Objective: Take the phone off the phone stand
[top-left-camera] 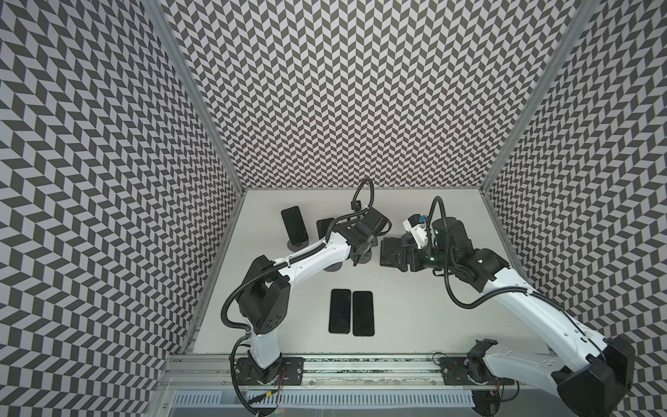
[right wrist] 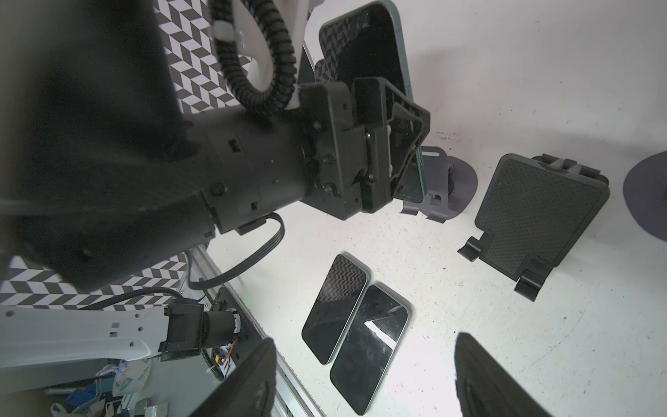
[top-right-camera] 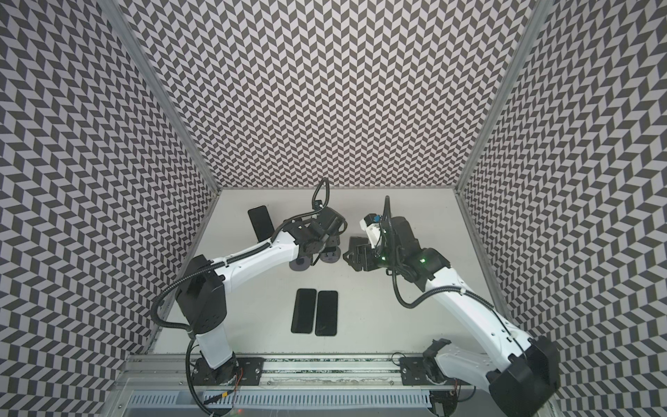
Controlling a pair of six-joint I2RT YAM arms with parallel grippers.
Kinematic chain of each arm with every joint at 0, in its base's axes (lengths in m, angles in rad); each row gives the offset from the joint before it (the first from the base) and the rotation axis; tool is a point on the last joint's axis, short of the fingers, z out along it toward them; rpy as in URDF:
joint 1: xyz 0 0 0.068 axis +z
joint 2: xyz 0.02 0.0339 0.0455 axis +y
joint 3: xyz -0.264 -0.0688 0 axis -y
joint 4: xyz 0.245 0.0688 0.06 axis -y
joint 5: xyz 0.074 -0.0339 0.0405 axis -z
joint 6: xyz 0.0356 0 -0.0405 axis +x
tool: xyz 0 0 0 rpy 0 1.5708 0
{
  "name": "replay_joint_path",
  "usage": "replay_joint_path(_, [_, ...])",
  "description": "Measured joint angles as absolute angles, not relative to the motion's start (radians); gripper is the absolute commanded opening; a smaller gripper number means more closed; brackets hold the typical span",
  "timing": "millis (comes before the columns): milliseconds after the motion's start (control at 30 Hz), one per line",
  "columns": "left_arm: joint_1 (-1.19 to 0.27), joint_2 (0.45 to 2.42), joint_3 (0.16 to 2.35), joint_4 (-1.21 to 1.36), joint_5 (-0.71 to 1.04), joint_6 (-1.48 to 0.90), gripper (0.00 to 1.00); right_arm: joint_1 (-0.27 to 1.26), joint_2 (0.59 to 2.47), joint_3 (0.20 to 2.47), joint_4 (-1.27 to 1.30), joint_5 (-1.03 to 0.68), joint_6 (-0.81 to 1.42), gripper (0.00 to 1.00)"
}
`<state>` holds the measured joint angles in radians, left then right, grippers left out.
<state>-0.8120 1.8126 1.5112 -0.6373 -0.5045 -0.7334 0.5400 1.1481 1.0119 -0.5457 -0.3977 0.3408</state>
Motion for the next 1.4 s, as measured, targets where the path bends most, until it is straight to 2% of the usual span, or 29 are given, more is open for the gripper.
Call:
replay_joint_path(900, [-0.843, 1.788, 1.5, -0.642, -0.516, -0.715, 0.66, 0.54, 1.098, 0.986, -0.538, -0.389, 0.345, 0.76])
replay_joint_path(1400, [-0.864, 1.705, 1.499, -0.643, -0.52, -0.697, 0.65, 0.54, 1.085, 0.986, -0.538, -0.389, 0.371, 0.75])
